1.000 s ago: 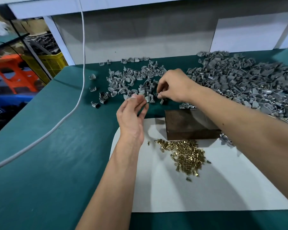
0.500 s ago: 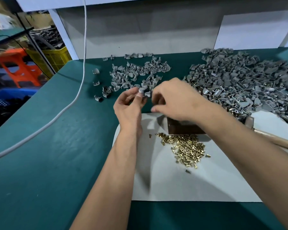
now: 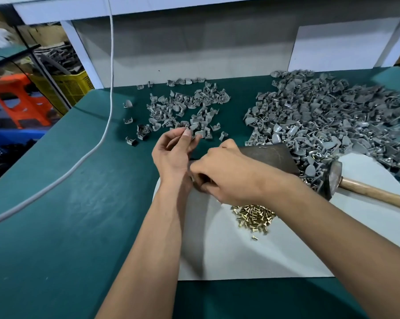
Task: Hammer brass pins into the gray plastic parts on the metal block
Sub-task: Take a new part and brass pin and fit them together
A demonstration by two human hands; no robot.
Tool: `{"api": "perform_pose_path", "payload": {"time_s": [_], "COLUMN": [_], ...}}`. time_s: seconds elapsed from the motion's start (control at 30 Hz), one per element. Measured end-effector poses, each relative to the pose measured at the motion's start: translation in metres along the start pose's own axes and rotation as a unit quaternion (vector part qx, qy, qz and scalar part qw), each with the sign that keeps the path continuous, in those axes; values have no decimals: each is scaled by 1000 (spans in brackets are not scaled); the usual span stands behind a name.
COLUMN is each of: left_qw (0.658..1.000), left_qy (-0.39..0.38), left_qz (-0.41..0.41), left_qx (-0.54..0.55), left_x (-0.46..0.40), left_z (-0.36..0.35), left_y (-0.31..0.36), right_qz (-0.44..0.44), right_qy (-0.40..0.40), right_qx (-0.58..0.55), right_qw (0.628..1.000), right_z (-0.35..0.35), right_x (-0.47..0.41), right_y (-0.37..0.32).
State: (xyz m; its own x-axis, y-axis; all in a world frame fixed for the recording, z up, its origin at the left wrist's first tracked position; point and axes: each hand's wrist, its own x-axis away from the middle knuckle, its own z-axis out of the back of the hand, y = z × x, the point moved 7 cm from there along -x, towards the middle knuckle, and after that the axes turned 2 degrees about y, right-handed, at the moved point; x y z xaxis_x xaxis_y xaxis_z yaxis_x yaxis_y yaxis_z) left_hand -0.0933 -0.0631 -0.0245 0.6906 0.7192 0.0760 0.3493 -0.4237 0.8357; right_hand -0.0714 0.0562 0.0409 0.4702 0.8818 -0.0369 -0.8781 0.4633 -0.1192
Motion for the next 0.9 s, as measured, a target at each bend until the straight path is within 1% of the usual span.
{"api": "perform_pose_path", "payload": {"time_s": [0.1,0.2,0.27,0.33,0.4,0.47,0.57,0.63,0.73,0.9], "left_qw": [997,988,981,972,962,949,936,932,922,907], "left_qy": [-69,-145,-191,-232,-271,-309,-344,-350,-367,-386], "left_qz": [-7,-3,-7,-13,-23,-27,-22,-21,-30,-47], "left_qx": [21,44,44,22,-14,-45,-78,-95,-121,-160], "left_x": [8,21,30,41,51,59,64,65,67,68], "left_z": [-14,-31,-42,-52,-59,-65,-68,-67,-67,-69], "left_y": [4,6,6,4,2,-1,-5,-7,-8,-7], "right_qz": [-26,-85,-111,-141,-160,-169,-187,-196,-191,-161], "right_qy": [85,174,252,326,382,421,450,453,456,470], "right_qx": [-82,-145,-174,-204,-227,-244,-293,-309,-307,-249], "right_qw": [993,970,945,912,882,857,823,813,814,832], "right_z": [20,35,40,41,38,34,25,20,19,27], "right_x": [23,54,76,96,110,116,118,118,117,117], "right_y": [12,39,59,77,90,96,101,101,97,85]}}
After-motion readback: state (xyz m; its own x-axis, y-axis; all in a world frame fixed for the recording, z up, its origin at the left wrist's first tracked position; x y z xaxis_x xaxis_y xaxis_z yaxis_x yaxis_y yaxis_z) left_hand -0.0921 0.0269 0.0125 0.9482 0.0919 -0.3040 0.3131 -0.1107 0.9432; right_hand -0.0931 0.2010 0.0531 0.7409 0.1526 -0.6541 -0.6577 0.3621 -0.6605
